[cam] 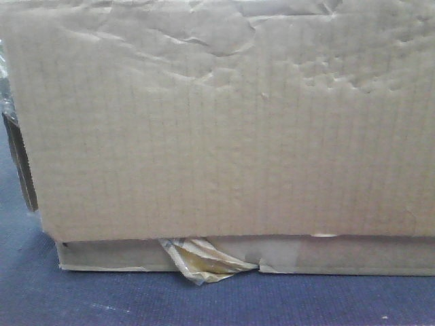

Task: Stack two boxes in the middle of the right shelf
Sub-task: 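Grip the box walls with both grippers and lift the stacked boxes, then hold the lifted boxes raised above the workbench with both grippers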

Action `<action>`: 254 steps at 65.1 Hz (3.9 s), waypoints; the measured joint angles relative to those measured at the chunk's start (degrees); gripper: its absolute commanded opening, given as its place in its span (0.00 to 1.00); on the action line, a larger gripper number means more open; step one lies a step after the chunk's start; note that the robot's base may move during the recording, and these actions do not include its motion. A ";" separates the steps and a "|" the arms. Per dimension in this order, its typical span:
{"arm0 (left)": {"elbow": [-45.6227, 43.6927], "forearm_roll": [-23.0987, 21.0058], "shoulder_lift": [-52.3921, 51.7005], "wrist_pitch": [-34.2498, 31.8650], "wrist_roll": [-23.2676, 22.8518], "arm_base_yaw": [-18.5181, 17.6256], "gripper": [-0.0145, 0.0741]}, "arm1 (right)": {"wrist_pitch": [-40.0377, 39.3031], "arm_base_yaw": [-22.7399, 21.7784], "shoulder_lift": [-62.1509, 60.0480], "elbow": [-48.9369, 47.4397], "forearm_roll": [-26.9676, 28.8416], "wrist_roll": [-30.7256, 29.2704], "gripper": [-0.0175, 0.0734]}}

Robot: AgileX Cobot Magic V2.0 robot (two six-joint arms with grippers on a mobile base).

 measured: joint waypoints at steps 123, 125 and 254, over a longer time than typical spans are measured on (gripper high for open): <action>-10.02 15.16 -7.93 -18.69 -1.53 5.58 0.04 | -31.34 2.83 -2.79 -3.08 -10.58 8.72 0.02; -10.02 15.16 -7.93 -19.30 -1.40 5.67 0.04 | -31.60 2.83 -2.79 -3.08 -11.15 8.83 0.02; -10.24 18.14 -7.93 -26.00 -1.31 5.67 0.04 | -39.28 2.10 -2.90 -5.87 -19.91 15.87 0.02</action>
